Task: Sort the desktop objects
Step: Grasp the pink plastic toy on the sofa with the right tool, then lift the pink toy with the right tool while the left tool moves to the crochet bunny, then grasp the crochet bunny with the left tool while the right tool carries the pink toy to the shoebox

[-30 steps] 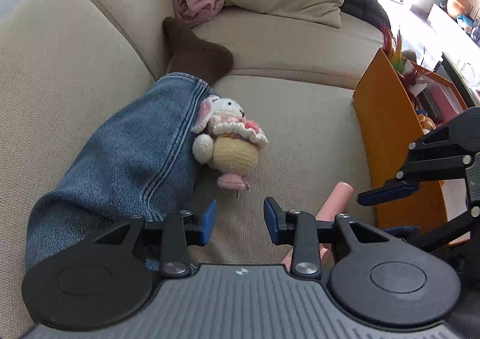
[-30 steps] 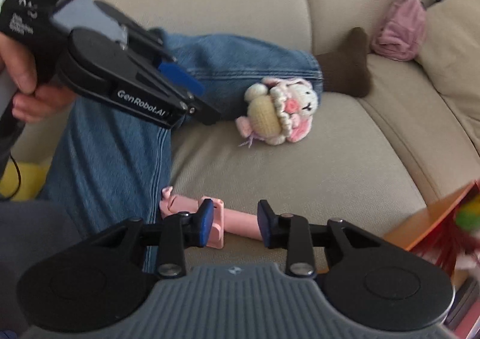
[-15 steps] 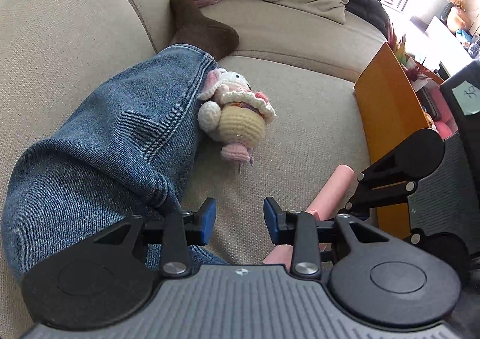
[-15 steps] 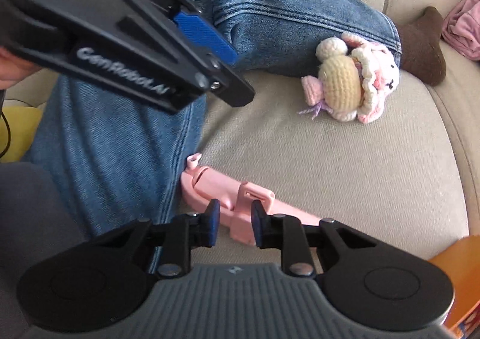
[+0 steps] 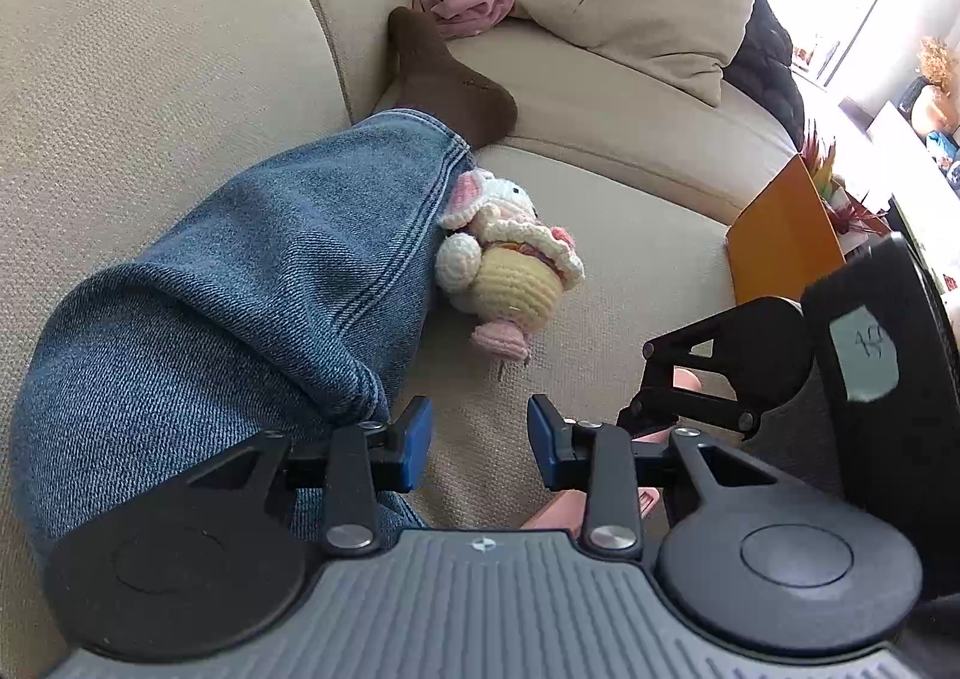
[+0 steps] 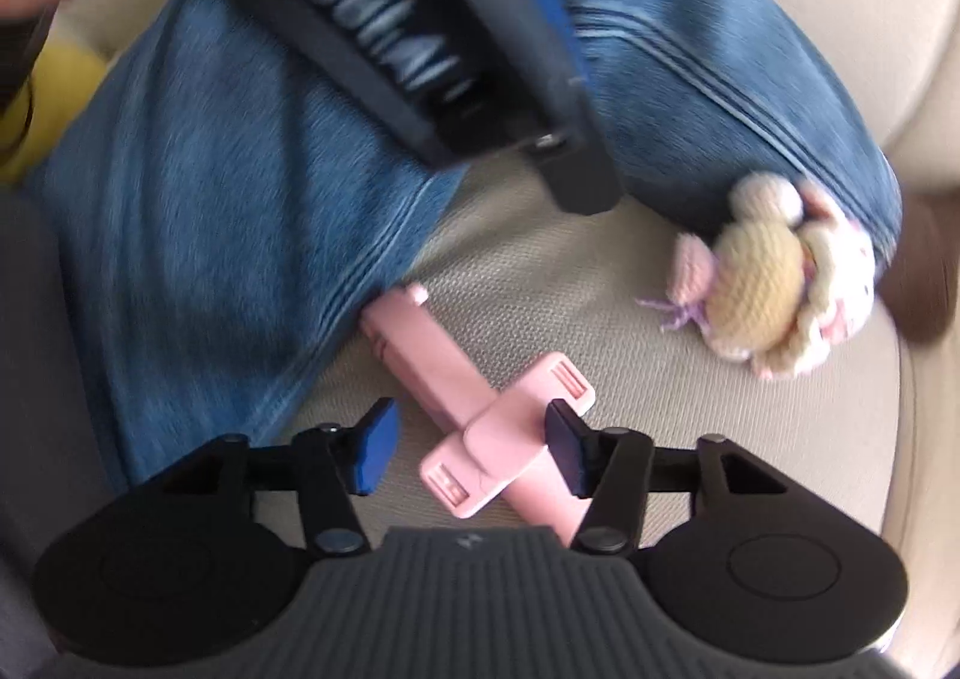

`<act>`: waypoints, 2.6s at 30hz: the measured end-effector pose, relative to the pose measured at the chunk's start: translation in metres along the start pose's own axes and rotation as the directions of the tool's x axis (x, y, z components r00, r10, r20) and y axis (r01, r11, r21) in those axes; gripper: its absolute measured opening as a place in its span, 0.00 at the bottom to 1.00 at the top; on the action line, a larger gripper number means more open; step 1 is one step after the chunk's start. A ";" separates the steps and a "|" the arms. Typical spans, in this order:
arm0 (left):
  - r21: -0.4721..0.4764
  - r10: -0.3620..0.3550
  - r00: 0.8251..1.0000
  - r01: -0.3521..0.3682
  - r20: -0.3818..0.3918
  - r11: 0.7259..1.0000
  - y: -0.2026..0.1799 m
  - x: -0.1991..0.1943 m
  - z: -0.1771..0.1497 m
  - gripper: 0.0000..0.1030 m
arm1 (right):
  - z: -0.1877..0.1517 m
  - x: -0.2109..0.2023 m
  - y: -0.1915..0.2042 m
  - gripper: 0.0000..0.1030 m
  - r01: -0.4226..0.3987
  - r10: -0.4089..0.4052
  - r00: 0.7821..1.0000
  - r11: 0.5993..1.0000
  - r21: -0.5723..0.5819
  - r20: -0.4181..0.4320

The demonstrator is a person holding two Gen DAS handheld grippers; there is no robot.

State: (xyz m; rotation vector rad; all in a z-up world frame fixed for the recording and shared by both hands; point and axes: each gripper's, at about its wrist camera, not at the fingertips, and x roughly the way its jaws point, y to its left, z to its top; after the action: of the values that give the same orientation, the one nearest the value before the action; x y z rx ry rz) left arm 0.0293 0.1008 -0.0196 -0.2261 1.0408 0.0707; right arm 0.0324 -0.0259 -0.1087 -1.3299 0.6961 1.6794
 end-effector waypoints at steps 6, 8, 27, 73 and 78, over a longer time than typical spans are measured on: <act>-0.017 0.009 1.000 -0.009 0.001 1.000 0.006 0.000 0.000 0.39 | -0.008 0.006 0.002 0.43 0.062 -0.065 0.998 0.995 -0.082 -0.028; -0.018 0.010 1.000 -0.010 -0.001 1.000 0.007 0.001 0.000 0.39 | -0.011 -0.001 -0.003 0.41 0.051 -0.052 0.999 0.998 -0.032 -0.012; -0.014 0.018 1.000 -0.018 0.003 1.000 0.002 -0.002 0.002 0.39 | -0.008 -0.016 0.054 0.11 0.390 -0.373 0.921 0.870 -0.303 0.114; 0.473 0.282 0.957 -0.278 0.063 0.836 -0.095 0.112 0.046 0.68 | -0.179 -0.168 0.066 0.05 0.405 -0.371 0.914 0.852 0.333 -0.164; 0.484 0.320 0.945 -0.312 0.069 0.818 -0.098 0.119 0.044 0.67 | -0.187 -0.151 0.053 0.05 0.245 -0.228 0.970 0.907 0.343 -0.089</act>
State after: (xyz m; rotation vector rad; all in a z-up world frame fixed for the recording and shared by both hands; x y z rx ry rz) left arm 0.1425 0.0091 -0.0858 0.4158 1.0699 0.1033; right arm 0.0846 -0.2492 -0.0205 -1.1478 0.7874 1.2629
